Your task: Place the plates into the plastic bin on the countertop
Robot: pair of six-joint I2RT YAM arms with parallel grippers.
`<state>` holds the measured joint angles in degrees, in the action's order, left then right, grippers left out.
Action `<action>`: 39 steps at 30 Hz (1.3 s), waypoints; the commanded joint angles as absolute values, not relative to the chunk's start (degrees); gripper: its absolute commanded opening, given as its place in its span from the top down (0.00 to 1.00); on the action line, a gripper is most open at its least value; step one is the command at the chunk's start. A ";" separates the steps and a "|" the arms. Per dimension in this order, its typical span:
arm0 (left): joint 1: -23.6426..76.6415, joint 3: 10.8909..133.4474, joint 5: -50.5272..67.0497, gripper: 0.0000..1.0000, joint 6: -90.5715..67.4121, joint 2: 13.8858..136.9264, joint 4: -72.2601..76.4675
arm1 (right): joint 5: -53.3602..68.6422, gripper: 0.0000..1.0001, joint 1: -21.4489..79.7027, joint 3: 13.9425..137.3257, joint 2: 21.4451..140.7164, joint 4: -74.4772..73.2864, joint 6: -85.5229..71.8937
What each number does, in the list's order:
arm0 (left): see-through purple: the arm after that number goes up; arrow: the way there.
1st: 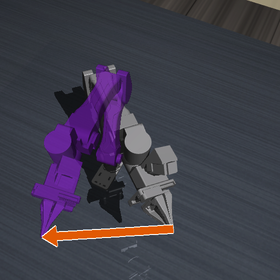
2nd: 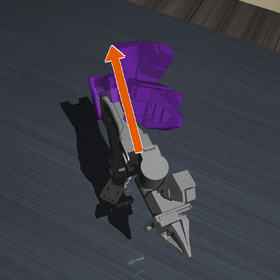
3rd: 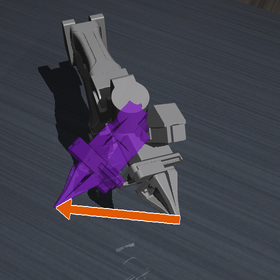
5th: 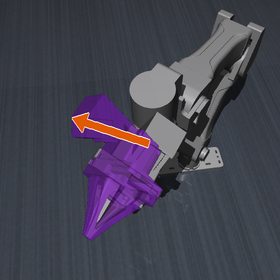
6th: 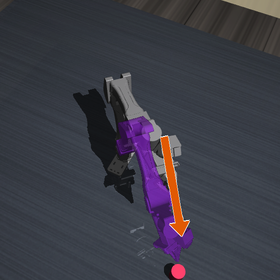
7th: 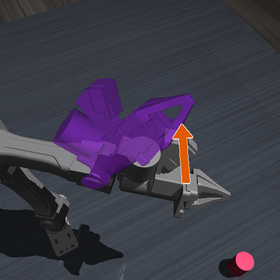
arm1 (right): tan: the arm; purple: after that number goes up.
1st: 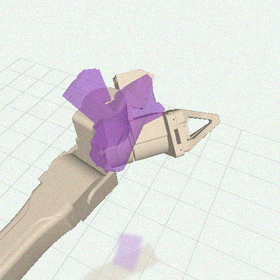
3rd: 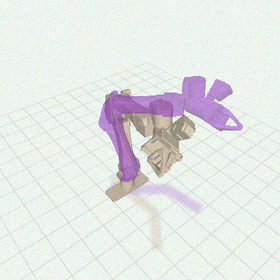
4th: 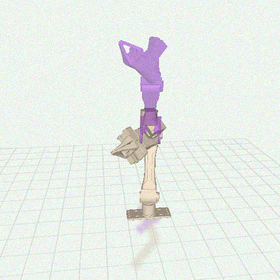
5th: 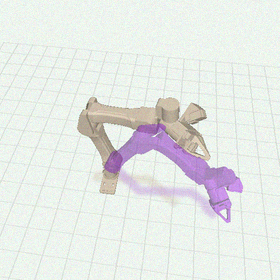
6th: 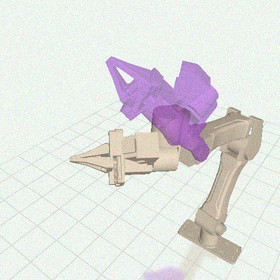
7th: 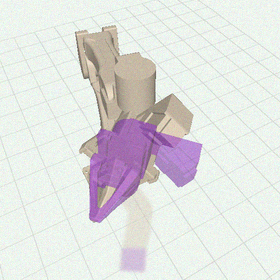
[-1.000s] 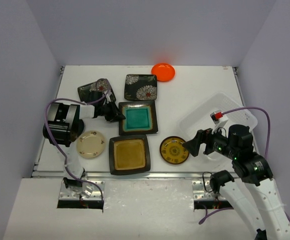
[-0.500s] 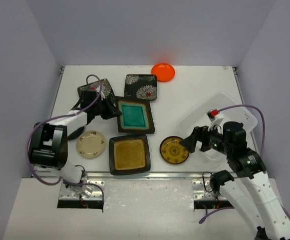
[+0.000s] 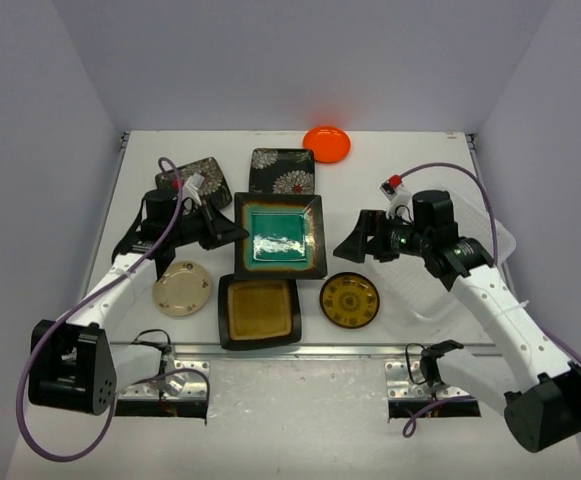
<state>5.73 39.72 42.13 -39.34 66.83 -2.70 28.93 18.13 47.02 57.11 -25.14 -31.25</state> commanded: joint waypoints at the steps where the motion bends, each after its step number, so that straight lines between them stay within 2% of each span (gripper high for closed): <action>1: 6.33 40.89 54.97 1.00 -45.71 61.08 9.70 | 37.69 0.01 18.02 50.41 61.26 -14.86 -34.16; 4: 6.42 38.09 58.43 1.00 -49.46 59.61 15.96 | 42.70 0.02 18.10 51.41 65.98 -10.22 -37.07; 7: 6.49 36.47 59.79 1.00 -54.43 58.97 21.60 | 46.90 0.16 18.02 49.76 69.44 -4.78 -40.75; 11: 6.68 36.54 59.64 1.00 -55.05 58.90 22.62 | 52.28 0.76 18.19 46.54 70.12 5.14 -48.09; 12: 6.69 36.69 59.50 1.00 -55.05 59.02 22.63 | 52.98 0.89 18.19 45.94 70.00 6.88 -49.17; 15: 6.91 37.06 59.36 1.00 -55.27 59.61 22.99 | 53.43 0.99 18.27 45.56 69.41 7.51 -49.93; 17: 6.99 37.24 59.22 0.97 -54.93 59.77 22.84 | 53.96 1.00 18.04 45.53 69.02 7.35 -50.43; 18: 7.03 38.28 57.53 0.76 -52.43 59.59 18.99 | 53.32 1.00 17.18 45.51 68.12 6.49 -50.55; 20: 7.03 41.43 52.00 0.12 -44.83 59.00 6.75 | 51.12 1.00 14.62 45.45 65.45 4.05 -50.61; 21: 7.03 43.43 48.31 0.00 -40.70 58.77 -0.05 | 50.72 1.00 12.96 45.50 64.96 2.58 -50.62; 23: 7.03 48.82 34.92 0.00 -32.71 57.84 -14.44 | 48.80 1.00 6.91 45.57 61.86 -2.98 -50.36; 25: 6.94 50.29 26.60 0.00 -29.31 56.42 -19.99 | 48.20 1.00 0.46 45.65 58.38 -7.55 -49.70; 29: 6.94 50.68 24.85 0.00 -24.94 53.54 -24.05 | 54.04 1.00 -16.24 46.88 53.94 -15.88 -47.89; 31: 6.94 50.69 24.59 0.00 -23.91 51.85 -25.45 | 55.09 1.00 -21.27 48.21 53.68 -20.77 -45.38; 36: 6.94 49.88 22.10 0.00 -21.31 49.66 -27.79 | 44.69 1.00 -32.57 50.91 53.25 -31.43 -36.77; 39: 6.94 48.23 21.08 0.00 -18.59 50.50 -28.82 | 39.40 1.00 -35.45 53.15 53.38 -34.84 -34.26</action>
